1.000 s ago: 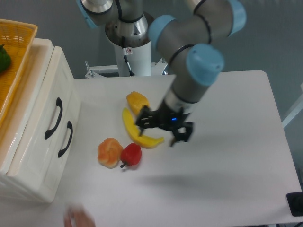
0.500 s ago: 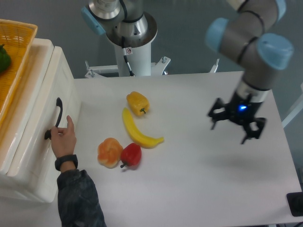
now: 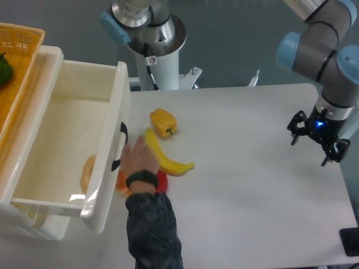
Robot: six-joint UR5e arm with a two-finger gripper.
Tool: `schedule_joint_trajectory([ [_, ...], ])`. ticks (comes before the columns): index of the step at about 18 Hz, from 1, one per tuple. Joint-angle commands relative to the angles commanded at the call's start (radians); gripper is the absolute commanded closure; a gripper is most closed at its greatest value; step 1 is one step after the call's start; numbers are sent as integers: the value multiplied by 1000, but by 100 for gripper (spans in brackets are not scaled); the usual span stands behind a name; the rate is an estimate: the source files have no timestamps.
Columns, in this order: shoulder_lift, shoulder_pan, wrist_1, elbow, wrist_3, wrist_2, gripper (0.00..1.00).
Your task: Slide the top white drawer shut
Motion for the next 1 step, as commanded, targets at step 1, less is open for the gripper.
schedule_joint_trajectory([
  [1, -9, -3, 0, 5, -3, 2, 0],
])
